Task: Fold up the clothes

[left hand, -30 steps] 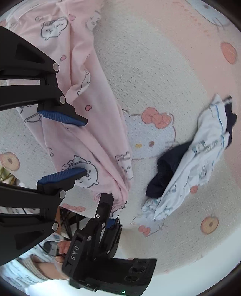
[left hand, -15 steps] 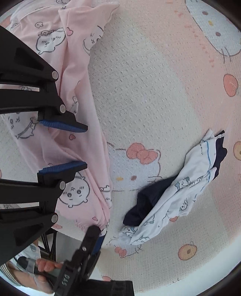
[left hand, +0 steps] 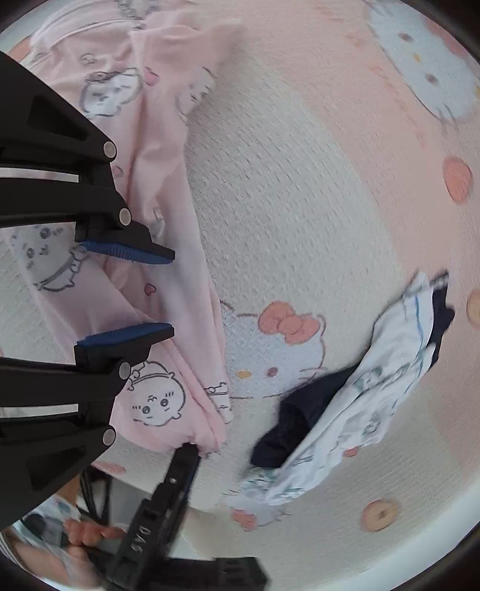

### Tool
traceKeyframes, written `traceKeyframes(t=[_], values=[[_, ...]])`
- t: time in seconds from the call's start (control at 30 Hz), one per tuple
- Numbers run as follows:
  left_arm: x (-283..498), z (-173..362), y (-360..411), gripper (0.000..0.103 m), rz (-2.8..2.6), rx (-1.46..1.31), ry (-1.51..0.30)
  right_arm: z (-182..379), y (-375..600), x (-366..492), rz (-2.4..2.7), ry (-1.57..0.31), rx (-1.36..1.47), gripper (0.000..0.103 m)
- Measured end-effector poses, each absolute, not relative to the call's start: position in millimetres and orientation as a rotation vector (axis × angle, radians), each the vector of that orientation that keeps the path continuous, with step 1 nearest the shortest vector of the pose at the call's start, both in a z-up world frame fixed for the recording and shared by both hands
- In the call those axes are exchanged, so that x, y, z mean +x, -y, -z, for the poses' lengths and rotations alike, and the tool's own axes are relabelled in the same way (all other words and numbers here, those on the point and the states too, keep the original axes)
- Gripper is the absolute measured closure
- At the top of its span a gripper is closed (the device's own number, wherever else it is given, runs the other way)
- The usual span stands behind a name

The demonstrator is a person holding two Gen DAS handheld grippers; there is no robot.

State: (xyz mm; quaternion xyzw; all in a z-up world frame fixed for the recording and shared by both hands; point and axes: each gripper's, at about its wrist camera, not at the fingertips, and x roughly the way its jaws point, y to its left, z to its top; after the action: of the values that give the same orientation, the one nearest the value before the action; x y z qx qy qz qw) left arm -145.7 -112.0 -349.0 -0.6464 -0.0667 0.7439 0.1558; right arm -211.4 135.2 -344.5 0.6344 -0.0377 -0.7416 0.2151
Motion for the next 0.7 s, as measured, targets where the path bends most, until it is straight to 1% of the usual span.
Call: traceKeyframes(t=[0.03,0.07,0.1,0.13,0.17,0.2,0.23,0.27,0.33,0.43,0.5,0.6,0.63,0.7], values=[[-148,346,120,0.073,-2.117,-1.868,0.269,341,-135,-212,2.064,0.089,1.768,0.081],[-151,342,129,0.072,-2.103,-1.882,0.347,334,-131,-210,2.082,0.019,1.754,0.081],[-153,337,137,0.069,-2.094,-1.892,0.411,325,-126,-208,2.107,-0.067,1.725,0.079],[-154,334,143,0.064,-2.090,-1.905,0.438,317,-123,-205,2.140,-0.144,1.689,0.075],[-155,330,149,0.053,-2.086,-1.917,0.465,312,-121,-204,2.145,-0.152,1.667,0.072],[-156,327,156,0.044,-2.081,-1.929,0.491,307,-119,-202,2.139,-0.138,1.650,0.066],[-156,324,161,0.043,-2.078,-1.941,0.512,302,-118,-201,2.133,-0.124,1.634,0.063],[-154,322,163,0.043,-2.080,-1.953,0.511,297,-116,-200,2.127,-0.111,1.617,0.062],[-152,318,167,0.043,-2.085,-1.978,0.510,294,-111,-201,2.071,-0.023,1.644,0.057],[-150,317,174,0.043,-2.070,-2.023,0.512,288,-84,-195,2.023,-0.138,1.597,0.052],[-146,325,182,0.043,-2.002,-2.089,0.596,289,-69,-194,1.971,-0.168,1.592,0.052],[-145,333,192,0.043,-1.915,-2.146,0.760,301,-61,-200,1.835,0.033,1.706,0.052],[-145,334,195,0.043,-1.890,-2.160,0.811,306,-61,-204,1.783,0.129,1.744,0.052],[-144,334,198,0.043,-1.882,-2.163,0.887,323,-66,-211,1.655,0.377,1.853,0.052]])
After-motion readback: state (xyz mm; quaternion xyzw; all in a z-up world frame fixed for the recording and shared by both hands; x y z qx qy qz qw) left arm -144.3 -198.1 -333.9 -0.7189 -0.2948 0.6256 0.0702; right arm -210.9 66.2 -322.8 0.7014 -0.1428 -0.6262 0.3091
